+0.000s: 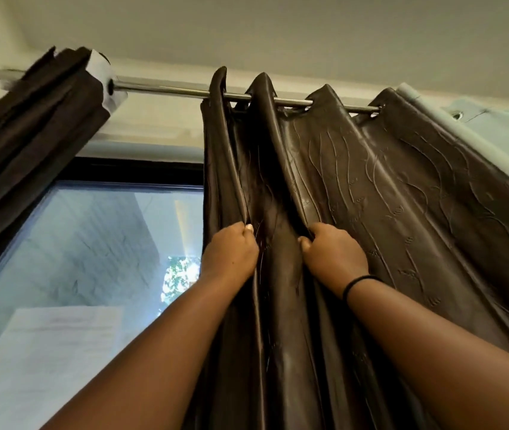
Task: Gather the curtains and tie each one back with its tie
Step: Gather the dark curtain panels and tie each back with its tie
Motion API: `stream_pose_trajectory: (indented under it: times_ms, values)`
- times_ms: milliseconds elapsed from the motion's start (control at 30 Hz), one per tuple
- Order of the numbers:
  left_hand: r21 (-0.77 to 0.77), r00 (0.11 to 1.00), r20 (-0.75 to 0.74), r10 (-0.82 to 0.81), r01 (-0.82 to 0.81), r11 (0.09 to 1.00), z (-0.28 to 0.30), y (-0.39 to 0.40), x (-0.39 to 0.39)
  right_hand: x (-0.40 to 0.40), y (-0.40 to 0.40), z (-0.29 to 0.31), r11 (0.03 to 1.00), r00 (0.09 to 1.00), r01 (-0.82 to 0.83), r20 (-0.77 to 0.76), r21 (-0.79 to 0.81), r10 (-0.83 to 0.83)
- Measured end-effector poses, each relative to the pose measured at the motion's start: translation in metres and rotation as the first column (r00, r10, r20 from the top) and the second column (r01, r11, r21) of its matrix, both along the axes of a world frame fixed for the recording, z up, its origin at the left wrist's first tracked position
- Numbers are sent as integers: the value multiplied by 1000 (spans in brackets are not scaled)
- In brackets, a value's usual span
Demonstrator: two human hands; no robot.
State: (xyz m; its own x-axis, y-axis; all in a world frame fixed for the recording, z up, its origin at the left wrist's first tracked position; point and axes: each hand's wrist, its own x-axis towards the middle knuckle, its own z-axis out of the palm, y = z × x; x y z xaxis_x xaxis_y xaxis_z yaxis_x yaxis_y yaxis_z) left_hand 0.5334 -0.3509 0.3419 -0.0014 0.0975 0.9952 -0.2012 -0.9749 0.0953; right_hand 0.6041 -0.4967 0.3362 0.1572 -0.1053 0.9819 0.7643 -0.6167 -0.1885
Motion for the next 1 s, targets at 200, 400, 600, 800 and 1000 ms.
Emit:
stream_pose_trajectory:
  times_ms: [200, 400, 600, 800, 1000]
  values:
    - [-16, 992, -23, -125, 125, 992, 10, -43, 32, 19, -19, 7, 997, 1000, 21, -2, -69, -21]
    - [-12, 985, -53, -162, 161, 987, 21, -110, 66, 38, -70, 10, 997, 997, 7, 82, -82, 0]
    - [25, 964, -168, -204, 211, 977, 15, -182, 108, 64, -134, 17, 990, 994, 87, 69, -114, -79]
    - [-9, 977, -133, -166, 166, 986, 13, -203, 114, 81, -167, 10, 961, 1000, 13, 27, -277, -6]
    - [-169, 1000, -15, -5, 3, 986, 14, -178, 72, 46, -173, 9, 899, 979, -196, -21, -393, 204]
